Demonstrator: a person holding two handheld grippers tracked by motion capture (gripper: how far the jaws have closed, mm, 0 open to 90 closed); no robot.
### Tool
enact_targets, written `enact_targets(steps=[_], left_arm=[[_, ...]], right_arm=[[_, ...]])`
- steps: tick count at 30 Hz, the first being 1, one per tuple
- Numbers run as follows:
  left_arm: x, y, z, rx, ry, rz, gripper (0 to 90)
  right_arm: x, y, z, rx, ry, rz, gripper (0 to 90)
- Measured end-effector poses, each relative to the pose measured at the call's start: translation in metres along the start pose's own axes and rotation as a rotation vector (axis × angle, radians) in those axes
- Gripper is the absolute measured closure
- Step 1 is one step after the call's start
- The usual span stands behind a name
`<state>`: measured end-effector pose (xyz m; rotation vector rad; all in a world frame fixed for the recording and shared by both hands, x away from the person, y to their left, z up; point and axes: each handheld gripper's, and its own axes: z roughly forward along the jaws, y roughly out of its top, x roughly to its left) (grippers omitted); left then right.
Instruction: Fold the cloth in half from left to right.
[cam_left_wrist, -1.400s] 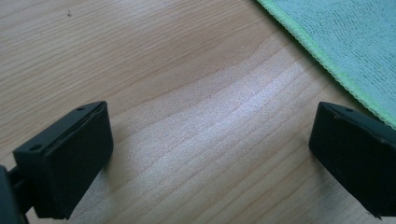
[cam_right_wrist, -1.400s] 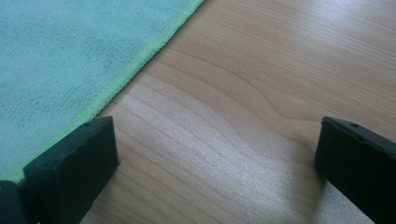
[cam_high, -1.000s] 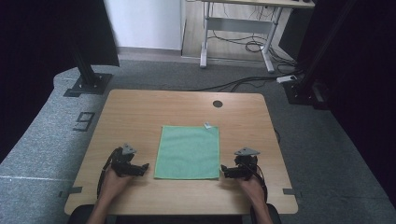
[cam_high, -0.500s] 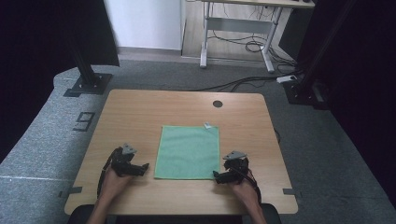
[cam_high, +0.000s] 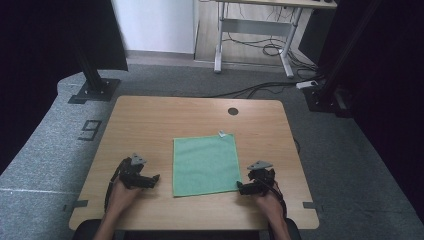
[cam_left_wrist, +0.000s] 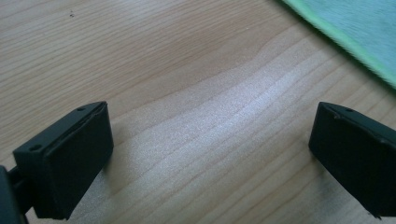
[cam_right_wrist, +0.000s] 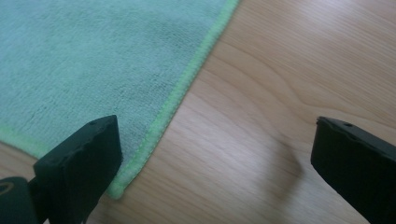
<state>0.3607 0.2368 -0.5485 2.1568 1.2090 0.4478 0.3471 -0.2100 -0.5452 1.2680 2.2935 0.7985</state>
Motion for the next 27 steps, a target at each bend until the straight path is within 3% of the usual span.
enact_targets(steps=[6, 15, 27], left_arm=[[0.0, 0.004, 0.004, -0.001, 0.006, -0.006, 0.0], [-0.004, 0.012, 0.007, -0.001, 0.003, 0.008, 0.0], [0.001, 0.045, 0.026, -0.035, -0.057, -0.024, 0.0]], right_arm=[[-0.014, -0.004, -0.003, 0.001, -0.056, 0.027, 2.4], [-0.03, -0.01, -0.005, 0.0, -0.078, 0.081, 2.7], [-0.042, -0.016, -0.002, -0.019, -0.024, 0.151, 0.6]])
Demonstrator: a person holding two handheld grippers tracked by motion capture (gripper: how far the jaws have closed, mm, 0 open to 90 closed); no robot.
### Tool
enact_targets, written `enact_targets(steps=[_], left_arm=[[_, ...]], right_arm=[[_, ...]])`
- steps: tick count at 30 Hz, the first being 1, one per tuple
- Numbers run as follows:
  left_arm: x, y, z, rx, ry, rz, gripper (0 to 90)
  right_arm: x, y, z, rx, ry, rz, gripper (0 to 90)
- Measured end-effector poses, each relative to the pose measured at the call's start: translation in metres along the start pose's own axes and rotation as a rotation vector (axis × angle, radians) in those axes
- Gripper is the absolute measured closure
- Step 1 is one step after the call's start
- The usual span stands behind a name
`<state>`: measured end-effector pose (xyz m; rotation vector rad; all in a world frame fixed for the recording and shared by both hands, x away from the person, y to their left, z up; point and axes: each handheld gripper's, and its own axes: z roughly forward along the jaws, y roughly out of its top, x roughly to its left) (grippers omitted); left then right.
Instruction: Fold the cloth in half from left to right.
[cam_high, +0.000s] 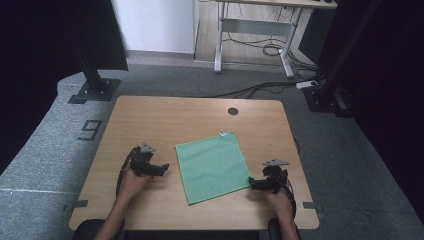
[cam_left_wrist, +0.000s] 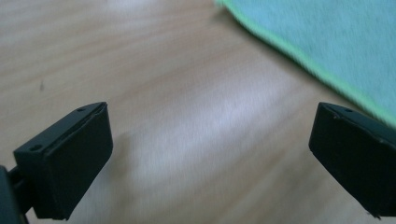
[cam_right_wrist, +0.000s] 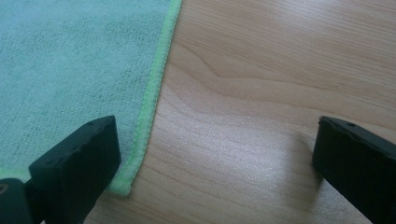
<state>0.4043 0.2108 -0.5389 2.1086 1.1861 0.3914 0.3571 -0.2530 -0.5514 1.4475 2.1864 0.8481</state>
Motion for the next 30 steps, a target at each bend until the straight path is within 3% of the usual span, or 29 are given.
enact_targets(steps=[17, 23, 30], left_arm=[[0.008, 0.058, 0.037, -0.043, 0.027, -0.014, 0.0], [0.009, 0.063, 0.054, -0.011, 0.05, -0.023, 0.0], [0.014, 0.062, 0.069, 0.032, 0.109, -0.028, 0.0]], right_arm=[[-0.002, -0.003, 0.001, -0.027, 0.011, -0.01, 0.0], [-0.002, -0.003, 0.001, -0.031, 0.013, -0.013, 0.0], [-0.002, -0.003, 0.001, -0.03, 0.013, -0.013, 0.0]])
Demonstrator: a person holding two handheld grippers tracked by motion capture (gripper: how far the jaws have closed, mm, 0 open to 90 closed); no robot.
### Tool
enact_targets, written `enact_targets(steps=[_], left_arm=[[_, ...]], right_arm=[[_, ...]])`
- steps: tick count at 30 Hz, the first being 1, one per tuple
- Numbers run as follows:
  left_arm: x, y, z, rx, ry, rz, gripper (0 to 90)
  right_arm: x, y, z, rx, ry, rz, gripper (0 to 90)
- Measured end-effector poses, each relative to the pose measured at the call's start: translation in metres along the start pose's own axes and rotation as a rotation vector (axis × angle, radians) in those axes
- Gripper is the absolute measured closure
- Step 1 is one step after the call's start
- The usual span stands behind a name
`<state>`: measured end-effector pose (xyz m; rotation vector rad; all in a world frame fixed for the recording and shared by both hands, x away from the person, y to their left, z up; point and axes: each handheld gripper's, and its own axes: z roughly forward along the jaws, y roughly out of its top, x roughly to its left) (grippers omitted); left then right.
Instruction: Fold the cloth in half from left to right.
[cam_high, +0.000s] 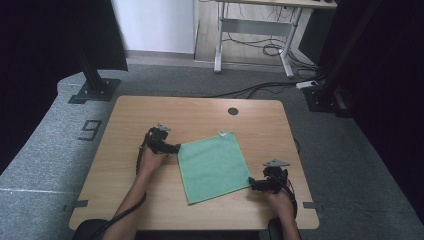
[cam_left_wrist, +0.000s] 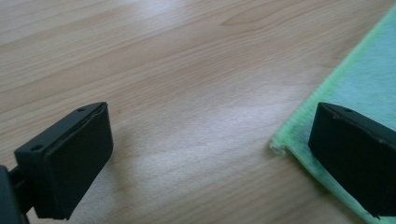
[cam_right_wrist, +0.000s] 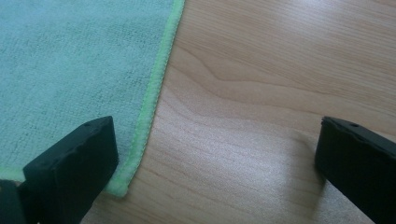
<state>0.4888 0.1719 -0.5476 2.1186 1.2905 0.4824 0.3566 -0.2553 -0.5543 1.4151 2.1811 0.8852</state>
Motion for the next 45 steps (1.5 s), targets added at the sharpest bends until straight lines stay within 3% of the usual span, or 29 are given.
enact_targets(steps=[5, 18, 22, 27, 31, 36, 45], left_arm=[[0.002, -0.001, 0.001, -0.005, -0.011, -0.003, 0.0], [0.018, -0.012, -0.012, 0.025, 0.02, -0.036, 0.0], [0.022, -0.013, -0.017, 0.054, 0.026, -0.046, 0.0], [0.02, -0.009, -0.022, 0.012, -0.011, -0.064, 3.3], [0.013, -0.007, -0.019, 0.021, -0.024, -0.057, 3.6], [0.012, -0.011, -0.013, 0.028, 0.014, -0.035, 2.1], [0.012, -0.016, -0.013, -0.001, 0.02, -0.034, 0.0]], right_arm=[[0.001, 0.0, 0.0, -0.001, -0.001, 0.003, 0.0], [0.008, 0.005, 0.007, -0.015, 0.018, -0.024, 0.0], [0.011, 0.007, 0.009, -0.02, 0.032, -0.035, 0.0], [0.014, 0.009, 0.011, -0.023, 0.042, -0.044, 0.0], [0.014, 0.009, 0.011, -0.025, 0.043, -0.045, 0.0], [0.014, 0.009, 0.011, -0.026, 0.047, -0.048, 0.0], [0.014, 0.011, 0.011, -0.005, 0.047, -0.05, 0.6]])
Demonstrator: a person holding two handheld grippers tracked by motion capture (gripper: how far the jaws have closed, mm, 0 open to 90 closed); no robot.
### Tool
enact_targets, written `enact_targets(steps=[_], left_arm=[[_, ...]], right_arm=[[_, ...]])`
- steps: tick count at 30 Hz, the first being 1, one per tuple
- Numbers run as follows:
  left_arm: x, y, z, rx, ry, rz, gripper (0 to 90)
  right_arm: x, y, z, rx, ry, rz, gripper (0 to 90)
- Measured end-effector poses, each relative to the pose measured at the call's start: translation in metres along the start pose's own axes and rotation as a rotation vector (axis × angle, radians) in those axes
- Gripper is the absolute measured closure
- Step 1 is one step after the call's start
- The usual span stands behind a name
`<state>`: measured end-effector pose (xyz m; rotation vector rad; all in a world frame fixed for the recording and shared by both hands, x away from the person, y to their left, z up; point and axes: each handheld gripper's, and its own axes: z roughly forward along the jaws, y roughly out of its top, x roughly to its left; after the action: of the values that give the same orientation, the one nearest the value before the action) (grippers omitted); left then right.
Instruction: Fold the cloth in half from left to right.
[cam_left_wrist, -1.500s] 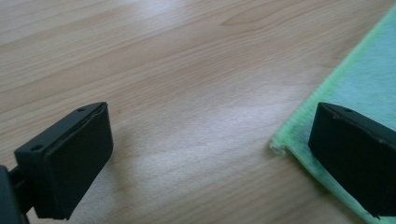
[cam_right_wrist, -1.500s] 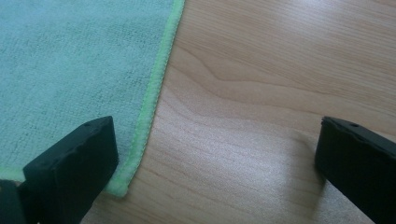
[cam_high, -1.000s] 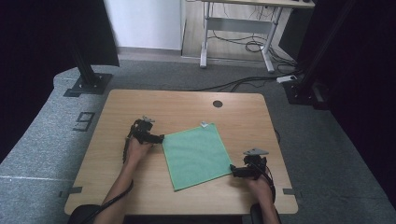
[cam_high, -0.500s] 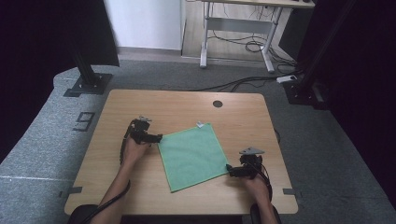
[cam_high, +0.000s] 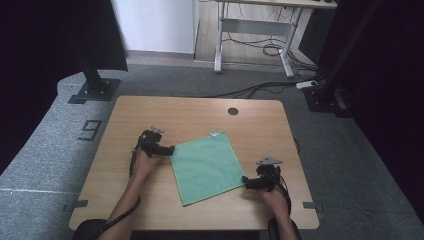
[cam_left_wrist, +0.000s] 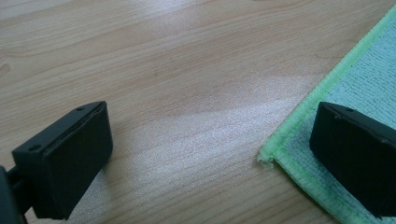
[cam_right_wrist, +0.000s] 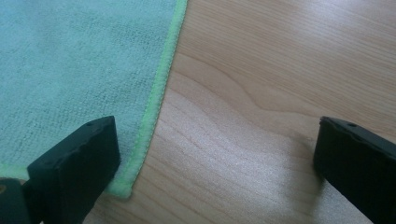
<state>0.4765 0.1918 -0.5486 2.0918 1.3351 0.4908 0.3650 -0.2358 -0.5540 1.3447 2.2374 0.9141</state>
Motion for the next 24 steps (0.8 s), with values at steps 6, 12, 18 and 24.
enact_targets(steps=[6, 12, 18, 24], left_arm=[[0.0, 0.0, 0.0, -0.001, 0.0, 0.0, 0.0], [-0.002, -0.002, -0.003, -0.021, -0.017, 0.02, 4.9], [-0.006, -0.004, -0.008, -0.046, -0.058, 0.06, 22.9], [-0.014, -0.003, -0.011, -0.036, -0.087, 0.083, 47.3]], right_arm=[[0.004, 0.003, -0.003, 0.009, 0.013, -0.018, 3.3], [0.016, 0.01, -0.004, 0.004, 0.046, -0.055, 3.3], [0.033, 0.018, -0.005, -0.002, 0.103, -0.092, 4.1], [0.048, 0.024, -0.004, -0.003, 0.15, -0.12, 4.7]])
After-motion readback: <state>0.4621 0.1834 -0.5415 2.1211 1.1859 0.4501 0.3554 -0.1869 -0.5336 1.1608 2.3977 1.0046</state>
